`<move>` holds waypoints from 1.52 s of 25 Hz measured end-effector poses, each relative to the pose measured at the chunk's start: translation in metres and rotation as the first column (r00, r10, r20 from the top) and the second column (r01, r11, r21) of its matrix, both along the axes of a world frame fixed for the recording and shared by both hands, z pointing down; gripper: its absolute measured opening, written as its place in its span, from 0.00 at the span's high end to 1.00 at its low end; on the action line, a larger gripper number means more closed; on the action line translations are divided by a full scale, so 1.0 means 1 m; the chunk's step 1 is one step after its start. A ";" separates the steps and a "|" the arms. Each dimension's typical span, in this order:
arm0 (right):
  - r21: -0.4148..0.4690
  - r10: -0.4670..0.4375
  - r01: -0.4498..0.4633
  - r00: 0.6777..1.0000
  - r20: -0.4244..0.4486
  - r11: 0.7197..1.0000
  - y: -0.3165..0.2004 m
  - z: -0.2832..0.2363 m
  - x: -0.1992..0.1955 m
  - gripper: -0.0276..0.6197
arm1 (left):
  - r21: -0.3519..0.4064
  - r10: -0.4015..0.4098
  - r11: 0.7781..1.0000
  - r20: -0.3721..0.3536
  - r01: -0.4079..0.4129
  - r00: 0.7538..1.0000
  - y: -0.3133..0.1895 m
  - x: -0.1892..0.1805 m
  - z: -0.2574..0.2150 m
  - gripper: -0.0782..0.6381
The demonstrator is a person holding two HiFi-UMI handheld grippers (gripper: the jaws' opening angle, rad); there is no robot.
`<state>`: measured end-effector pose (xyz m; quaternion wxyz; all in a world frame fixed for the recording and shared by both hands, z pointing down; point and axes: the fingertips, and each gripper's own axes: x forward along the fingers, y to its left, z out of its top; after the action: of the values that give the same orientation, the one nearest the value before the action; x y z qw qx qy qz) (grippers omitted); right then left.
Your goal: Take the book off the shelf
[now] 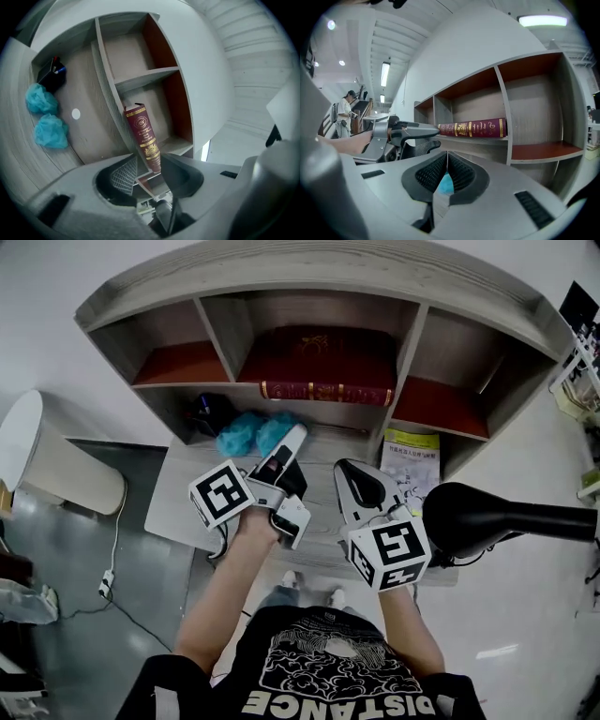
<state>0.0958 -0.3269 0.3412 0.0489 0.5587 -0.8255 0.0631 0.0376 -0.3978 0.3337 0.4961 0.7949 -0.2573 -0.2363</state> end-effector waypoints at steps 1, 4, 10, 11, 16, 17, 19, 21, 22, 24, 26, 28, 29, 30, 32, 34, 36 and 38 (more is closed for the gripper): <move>-0.002 0.015 -0.015 1.000 -0.003 1.000 -0.004 0.000 -0.001 0.93 | -0.004 0.013 1.000 -0.023 -0.013 1.000 -0.007 -0.002 -0.002 0.69; -0.004 0.051 -0.051 0.999 -0.013 0.999 -0.016 -0.001 -0.008 0.93 | -0.020 0.046 0.999 -0.076 -0.047 0.996 -0.025 -0.008 -0.006 0.64; -0.019 0.121 -0.122 0.992 -0.030 0.992 -0.032 0.004 -0.018 0.93 | -0.055 0.122 0.989 -0.180 -0.134 0.976 -0.055 -0.015 -0.010 0.52; -0.020 0.134 -0.134 0.991 -0.030 0.991 -0.034 0.005 -0.019 0.93 | -0.058 0.128 0.988 -0.186 -0.141 0.974 -0.059 -0.017 -0.009 0.50; -0.028 0.196 -0.197 0.980 -0.040 0.980 -0.040 0.008 -0.022 0.93 | -0.099 0.165 0.977 -0.214 -0.190 0.963 -0.078 -0.020 -0.010 0.46; -0.033 0.205 -0.206 0.978 -0.042 0.978 -0.042 0.009 -0.022 0.93 | -0.106 0.173 0.974 -0.212 -0.199 0.962 -0.083 -0.018 -0.010 0.45; -0.046 0.220 -0.222 0.974 -0.049 0.974 -0.050 0.012 -0.021 0.93 | -0.126 0.186 0.969 -0.207 -0.215 0.961 -0.095 -0.014 -0.009 0.46; -0.056 0.236 -0.239 0.970 -0.059 0.969 -0.055 0.015 -0.021 0.93 | -0.155 0.198 0.960 -0.213 -0.233 0.957 -0.107 -0.009 -0.005 0.46; -0.059 0.246 -0.249 0.967 -0.063 0.967 -0.056 0.017 -0.021 0.93 | -0.171 0.206 0.954 -0.220 -0.246 0.953 -0.111 -0.007 -0.004 0.46; -0.060 0.268 -0.273 0.961 -0.070 0.960 -0.052 0.017 -0.023 0.93 | -0.197 0.225 0.942 -0.236 -0.273 0.945 -0.113 -0.006 -0.005 0.47; -0.057 0.287 -0.291 0.955 -0.074 0.955 -0.047 0.015 -0.027 0.93 | -0.214 0.238 0.932 -0.244 -0.292 0.940 -0.109 -0.008 -0.008 0.57; -0.061 0.297 -0.302 0.951 -0.079 0.951 -0.049 0.015 -0.031 0.93 | -0.218 0.251 0.927 -0.247 -0.306 0.936 -0.108 -0.006 -0.009 0.57; -0.065 0.301 -0.307 0.950 -0.082 0.950 -0.051 0.016 -0.031 0.93 | -0.220 0.257 0.924 -0.247 -0.312 0.934 -0.110 -0.004 -0.007 0.58; -0.071 0.305 -0.311 0.949 -0.084 0.948 -0.054 0.018 -0.031 0.93 | -0.223 0.261 0.922 -0.248 -0.317 0.933 -0.113 0.000 -0.005 0.58; -0.079 0.314 -0.321 0.945 -0.086 0.944 -0.056 0.022 -0.031 0.93 | -0.220 0.265 0.921 -0.255 -0.322 0.930 -0.115 0.002 -0.002 0.58; -0.079 0.322 -0.328 0.943 -0.086 0.941 -0.054 0.021 -0.033 0.93 | -0.202 0.263 0.926 -0.263 -0.320 0.928 -0.112 -0.001 -0.002 0.59; -0.081 0.327 -0.334 0.941 -0.086 0.939 -0.054 0.019 -0.033 0.93 | -0.184 0.256 0.933 -0.268 -0.310 0.929 -0.111 -0.004 -0.003 0.59; -0.083 0.329 -0.336 0.940 -0.084 0.938 -0.054 0.017 -0.031 0.93 | -0.166 0.245 0.940 -0.273 -0.297 0.930 -0.112 -0.005 -0.005 0.59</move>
<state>0.0648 -0.3811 0.3583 0.0928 0.6891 -0.7129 0.0910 0.0325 -0.5095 0.3289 0.6314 0.7317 -0.1032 -0.2352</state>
